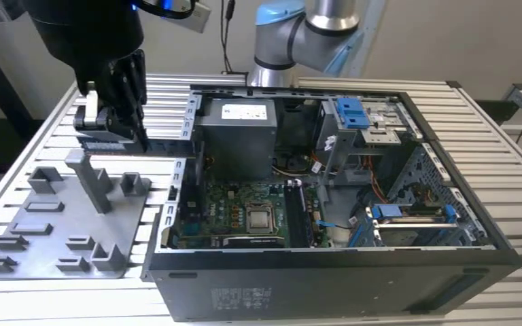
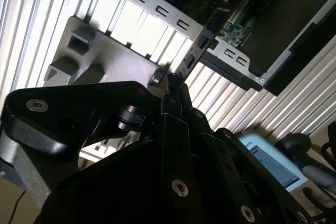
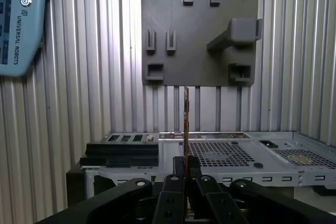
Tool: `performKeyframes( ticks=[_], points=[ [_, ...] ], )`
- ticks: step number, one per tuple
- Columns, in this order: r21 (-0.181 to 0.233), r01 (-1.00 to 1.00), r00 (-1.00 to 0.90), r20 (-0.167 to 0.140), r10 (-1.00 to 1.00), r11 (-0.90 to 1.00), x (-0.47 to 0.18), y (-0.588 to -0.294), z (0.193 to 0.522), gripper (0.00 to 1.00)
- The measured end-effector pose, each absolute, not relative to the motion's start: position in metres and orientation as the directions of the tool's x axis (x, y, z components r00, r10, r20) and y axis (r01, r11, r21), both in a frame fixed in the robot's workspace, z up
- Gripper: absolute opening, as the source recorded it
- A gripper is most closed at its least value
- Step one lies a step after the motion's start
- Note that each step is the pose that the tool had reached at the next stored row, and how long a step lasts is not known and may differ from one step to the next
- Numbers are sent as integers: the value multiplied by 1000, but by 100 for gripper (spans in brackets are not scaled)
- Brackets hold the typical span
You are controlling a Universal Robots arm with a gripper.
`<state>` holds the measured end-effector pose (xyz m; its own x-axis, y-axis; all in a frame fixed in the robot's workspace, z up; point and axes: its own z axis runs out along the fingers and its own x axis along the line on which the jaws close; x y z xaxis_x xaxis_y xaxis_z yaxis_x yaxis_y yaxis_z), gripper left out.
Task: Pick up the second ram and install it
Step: 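Pick up the second ram and move it above second insertion slot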
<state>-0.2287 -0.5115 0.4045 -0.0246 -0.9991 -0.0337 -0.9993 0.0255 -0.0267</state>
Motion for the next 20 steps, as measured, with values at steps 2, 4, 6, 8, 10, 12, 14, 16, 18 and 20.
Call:
performKeyframes(
  ticks=[2, 4, 6, 8, 10, 12, 14, 16, 18, 20],
  points=[
    [-26, -999, -23, -34, -999, 24, -221, -512, 404, 14],
    [-26, -999, -21, -34, -999, 22, -214, -512, 405, 14],
    [-26, -999, -20, -34, -999, 21, -207, -512, 405, 14],
    [-25, -999, -18, -34, -999, 19, -199, -512, 405, 14],
    [-25, -1000, -16, -35, -999, 17, -191, -512, 405, 14],
    [-25, -1000, -13, -35, -999, 14, -183, -512, 405, 14],
    [-25, -1000, -10, -36, -999, 11, -175, -512, 405, 14],
    [-25, -1000, -6, -37, -999, 7, -167, -512, 405, 14],
    [-25, -1000, -3, -38, -999, 4, -160, -512, 405, 14],
    [-25, -1000, 0, -39, -999, 1, -151, -512, 405, 14]
  ],
)
